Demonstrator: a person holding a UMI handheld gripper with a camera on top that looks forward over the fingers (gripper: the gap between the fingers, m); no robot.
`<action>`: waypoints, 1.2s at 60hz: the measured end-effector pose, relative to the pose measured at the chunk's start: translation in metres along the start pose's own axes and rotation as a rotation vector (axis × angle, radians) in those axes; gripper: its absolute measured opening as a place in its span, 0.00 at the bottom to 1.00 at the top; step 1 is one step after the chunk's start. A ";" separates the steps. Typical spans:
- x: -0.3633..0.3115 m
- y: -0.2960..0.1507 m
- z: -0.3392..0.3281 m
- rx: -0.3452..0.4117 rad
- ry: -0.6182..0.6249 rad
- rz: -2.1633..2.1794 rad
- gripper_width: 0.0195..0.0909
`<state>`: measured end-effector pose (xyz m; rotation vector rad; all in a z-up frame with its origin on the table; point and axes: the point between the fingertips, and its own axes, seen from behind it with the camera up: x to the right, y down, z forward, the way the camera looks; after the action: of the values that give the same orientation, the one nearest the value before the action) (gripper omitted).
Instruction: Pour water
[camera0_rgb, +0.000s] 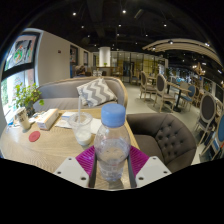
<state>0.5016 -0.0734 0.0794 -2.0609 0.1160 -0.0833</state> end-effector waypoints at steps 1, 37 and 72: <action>0.001 0.000 0.000 0.001 0.005 -0.001 0.36; -0.005 -0.038 -0.019 -0.006 0.155 -0.145 0.23; -0.243 -0.255 -0.015 0.093 0.512 -0.944 0.23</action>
<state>0.2712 0.0625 0.3089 -1.7942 -0.5453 -1.1642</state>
